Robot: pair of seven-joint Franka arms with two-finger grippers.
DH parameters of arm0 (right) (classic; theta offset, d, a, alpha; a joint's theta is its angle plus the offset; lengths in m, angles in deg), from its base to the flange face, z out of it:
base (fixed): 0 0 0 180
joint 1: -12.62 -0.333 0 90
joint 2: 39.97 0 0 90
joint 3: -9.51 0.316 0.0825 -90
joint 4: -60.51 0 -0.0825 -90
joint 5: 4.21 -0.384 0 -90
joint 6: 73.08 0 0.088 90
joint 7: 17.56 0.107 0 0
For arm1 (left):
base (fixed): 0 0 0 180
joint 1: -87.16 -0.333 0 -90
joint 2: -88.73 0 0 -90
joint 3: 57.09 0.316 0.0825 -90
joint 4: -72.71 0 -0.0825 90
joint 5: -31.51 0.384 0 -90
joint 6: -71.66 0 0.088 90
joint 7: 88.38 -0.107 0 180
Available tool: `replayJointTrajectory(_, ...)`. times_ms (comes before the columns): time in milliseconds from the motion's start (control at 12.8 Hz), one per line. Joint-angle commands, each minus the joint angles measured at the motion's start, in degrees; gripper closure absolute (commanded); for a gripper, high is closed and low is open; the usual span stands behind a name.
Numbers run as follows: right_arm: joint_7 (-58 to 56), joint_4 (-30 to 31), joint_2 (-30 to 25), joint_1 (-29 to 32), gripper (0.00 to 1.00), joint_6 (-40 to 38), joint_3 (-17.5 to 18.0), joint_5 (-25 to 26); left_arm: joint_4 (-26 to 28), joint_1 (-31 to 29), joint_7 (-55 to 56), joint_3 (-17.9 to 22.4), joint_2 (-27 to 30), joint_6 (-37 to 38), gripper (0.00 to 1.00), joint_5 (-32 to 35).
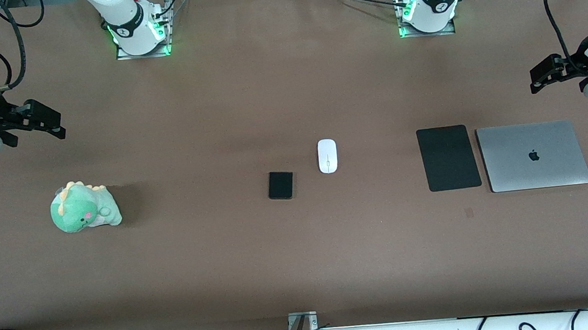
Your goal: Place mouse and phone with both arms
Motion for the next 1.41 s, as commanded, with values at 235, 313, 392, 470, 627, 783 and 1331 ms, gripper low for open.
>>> replayJointTrajectory(235,-0.27,-0.97,0.11,0.11,0.00,-0.68,0.08,0.51,-1.58,0.01,-0.86,0.34,-0.58,1.14,0.00,-1.43)
replayJointTrajectory(313,-0.97,-0.97,0.11,0.20,0.00,-0.59,-0.01,0.51,-1.58,0.01,-0.86,0.34,-0.58,1.14,0.00,-1.43)
replayJointTrajectory(392,-0.80,-0.80,0.64,0.29,0.00,-0.24,-0.01,-0.01,-1.49,0.01,-0.86,0.25,-0.58,1.23,0.00,-1.43)
replayJointTrajectory(470,-0.45,-0.97,1.25,0.11,0.00,-0.15,0.08,-0.19,-1.40,0.01,-0.86,0.17,-0.58,1.32,0.00,-1.96)
replayJointTrajectory(627,0.17,-0.79,2.48,-1.20,0.00,0.29,0.08,0.33,-1.31,0.71,-1.12,-0.18,-1.63,4.28,0.00,-2.75)
replayJointTrajectory(783,-0.27,-0.79,3.88,-2.61,0.00,1.16,0.08,1.64,-0.96,2.12,-0.87,-1.67,-3.30,6.32,0.00,-3.80)
replayJointTrajectory(1331,-0.80,-0.97,6.44,-2.18,0.00,2.05,-0.27,1.57,-0.26,4.14,-0.16,-13.18,-18.84,-9.10,0.00,-14.27)
